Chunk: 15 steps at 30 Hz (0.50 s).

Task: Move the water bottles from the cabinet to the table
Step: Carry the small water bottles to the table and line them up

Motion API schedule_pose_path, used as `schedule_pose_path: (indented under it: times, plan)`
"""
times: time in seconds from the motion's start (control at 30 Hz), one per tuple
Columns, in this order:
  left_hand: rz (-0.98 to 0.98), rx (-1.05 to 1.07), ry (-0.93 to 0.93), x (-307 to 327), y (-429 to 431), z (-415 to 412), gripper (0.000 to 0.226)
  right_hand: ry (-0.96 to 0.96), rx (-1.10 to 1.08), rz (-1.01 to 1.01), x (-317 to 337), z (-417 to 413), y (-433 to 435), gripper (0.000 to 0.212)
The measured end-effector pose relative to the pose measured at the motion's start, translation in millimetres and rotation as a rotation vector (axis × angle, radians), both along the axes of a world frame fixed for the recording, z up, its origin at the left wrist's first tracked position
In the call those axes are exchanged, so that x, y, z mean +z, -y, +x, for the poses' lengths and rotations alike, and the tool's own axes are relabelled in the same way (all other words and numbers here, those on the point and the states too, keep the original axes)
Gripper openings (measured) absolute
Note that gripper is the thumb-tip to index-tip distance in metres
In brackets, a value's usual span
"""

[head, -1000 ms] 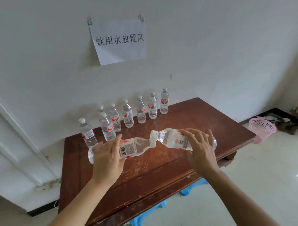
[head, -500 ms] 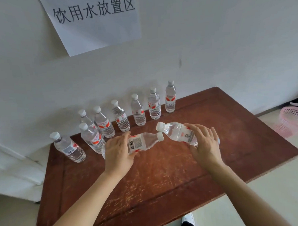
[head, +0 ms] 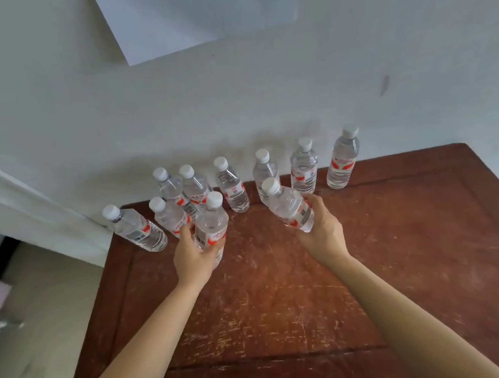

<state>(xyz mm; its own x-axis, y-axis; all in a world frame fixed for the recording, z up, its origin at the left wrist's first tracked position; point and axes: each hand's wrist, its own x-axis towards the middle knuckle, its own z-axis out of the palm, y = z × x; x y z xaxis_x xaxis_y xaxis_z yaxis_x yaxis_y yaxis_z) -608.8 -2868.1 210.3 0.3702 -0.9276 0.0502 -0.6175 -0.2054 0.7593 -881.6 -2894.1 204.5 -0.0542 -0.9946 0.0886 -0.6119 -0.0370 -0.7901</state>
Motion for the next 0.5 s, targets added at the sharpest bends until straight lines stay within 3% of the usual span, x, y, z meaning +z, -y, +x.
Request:
schedule_pose_path:
  times: [0.2,0.33,0.5]
  plan:
    - [-0.02,-0.015,-0.137,-20.3,40.3,12.4,0.066,0.093,-0.069,0.107,-16.9,49.0,35.1,0.078]
    - [0.005,-0.049,-0.303,-47.5,50.3,18.7,0.073,0.18,-0.079,0.157,-28.6,85.4,52.1,0.079]
    - [0.019,-0.068,-0.373,-58.9,47.7,30.5,0.068,0.187,0.038,0.219,-60.2,104.5,53.1,0.076]
